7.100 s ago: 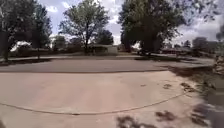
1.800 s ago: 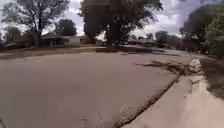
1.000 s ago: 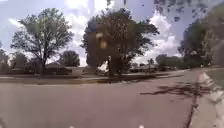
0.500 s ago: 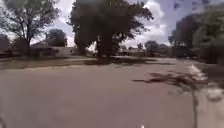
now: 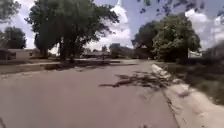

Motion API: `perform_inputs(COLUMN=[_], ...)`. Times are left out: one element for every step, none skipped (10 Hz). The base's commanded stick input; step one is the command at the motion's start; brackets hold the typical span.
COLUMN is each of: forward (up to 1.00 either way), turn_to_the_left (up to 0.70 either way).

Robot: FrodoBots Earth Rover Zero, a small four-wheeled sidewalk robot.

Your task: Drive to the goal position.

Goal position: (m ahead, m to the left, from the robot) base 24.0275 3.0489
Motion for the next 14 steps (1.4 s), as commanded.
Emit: perform_inputs(forward=[0.70,0.70,0.70,0.70,0.70,0.70,0.70,0.70,0.70,0.70,0.70,0.70,0.70,0.70], turn_to_the_left=[-0.12,0.00,0.00,0.00,0.00,0.00,0.00,0.00,0.00,0.00,0.00,0.00,0.00,0.00])
